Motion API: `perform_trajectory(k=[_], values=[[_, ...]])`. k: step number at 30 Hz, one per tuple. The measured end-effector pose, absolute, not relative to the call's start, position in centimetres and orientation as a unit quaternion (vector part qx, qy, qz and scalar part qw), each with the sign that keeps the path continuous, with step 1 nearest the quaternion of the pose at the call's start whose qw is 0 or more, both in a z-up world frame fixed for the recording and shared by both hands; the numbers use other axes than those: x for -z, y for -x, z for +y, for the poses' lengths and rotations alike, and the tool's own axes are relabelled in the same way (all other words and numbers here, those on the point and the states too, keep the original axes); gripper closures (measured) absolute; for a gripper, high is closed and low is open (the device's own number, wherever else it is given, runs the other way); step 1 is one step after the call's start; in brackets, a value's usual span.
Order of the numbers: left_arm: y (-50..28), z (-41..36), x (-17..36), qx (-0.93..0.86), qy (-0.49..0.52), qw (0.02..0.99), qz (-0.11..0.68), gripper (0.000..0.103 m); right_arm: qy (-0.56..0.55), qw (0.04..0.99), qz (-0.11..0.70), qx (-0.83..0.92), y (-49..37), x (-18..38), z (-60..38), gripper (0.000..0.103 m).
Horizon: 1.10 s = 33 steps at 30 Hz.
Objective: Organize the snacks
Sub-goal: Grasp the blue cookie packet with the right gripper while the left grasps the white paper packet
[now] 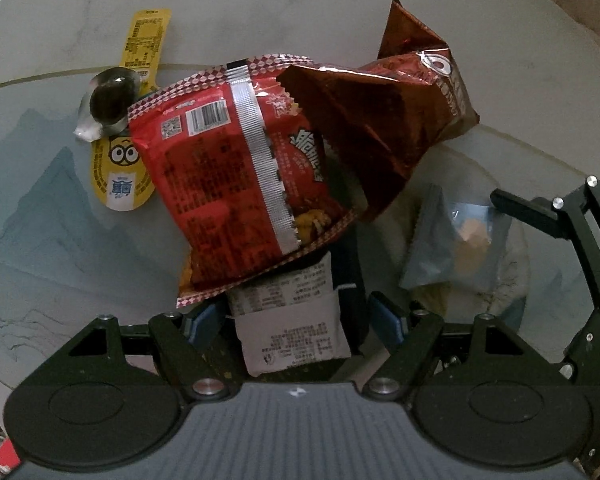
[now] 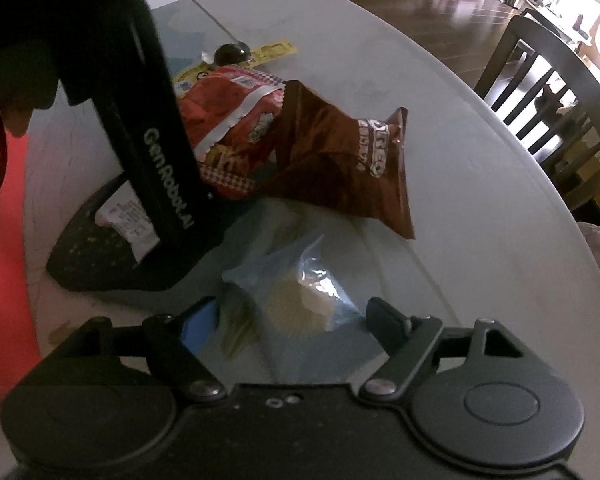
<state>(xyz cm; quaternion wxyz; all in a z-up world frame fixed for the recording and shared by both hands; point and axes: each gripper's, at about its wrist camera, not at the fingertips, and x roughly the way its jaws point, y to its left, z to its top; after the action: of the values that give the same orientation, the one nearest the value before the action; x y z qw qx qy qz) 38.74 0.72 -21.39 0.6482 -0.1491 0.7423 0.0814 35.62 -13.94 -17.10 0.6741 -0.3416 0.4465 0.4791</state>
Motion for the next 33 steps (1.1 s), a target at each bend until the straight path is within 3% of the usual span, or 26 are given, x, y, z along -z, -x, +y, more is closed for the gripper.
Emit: perform_trajectory(k=[17,21,25,33], values=[[-36.7,0.9,21.8,-0.087,0.147,0.658,0.733,0.026,0.328,0.686,0.441,-0.476,-35.4,17.3,-14.0,0.026],[-36.5,0.8,22.3,-0.090,0.143,0.654,0.738,0.024,0.327,0.686,0.440,-0.478,-35.3,17.5,-13.8,0.033],[-36.6,0.9,22.7,-0.089,0.140,0.658,0.735,0.025,0.323,0.690,0.437,-0.478,-35.1,17.2,-14.0,0.049],[-35.2,0.8,22.2,-0.090,0.135,0.679,0.716,0.041,0.280,0.725,0.444,-0.446,-34.1,17.0,-15.5,0.055]])
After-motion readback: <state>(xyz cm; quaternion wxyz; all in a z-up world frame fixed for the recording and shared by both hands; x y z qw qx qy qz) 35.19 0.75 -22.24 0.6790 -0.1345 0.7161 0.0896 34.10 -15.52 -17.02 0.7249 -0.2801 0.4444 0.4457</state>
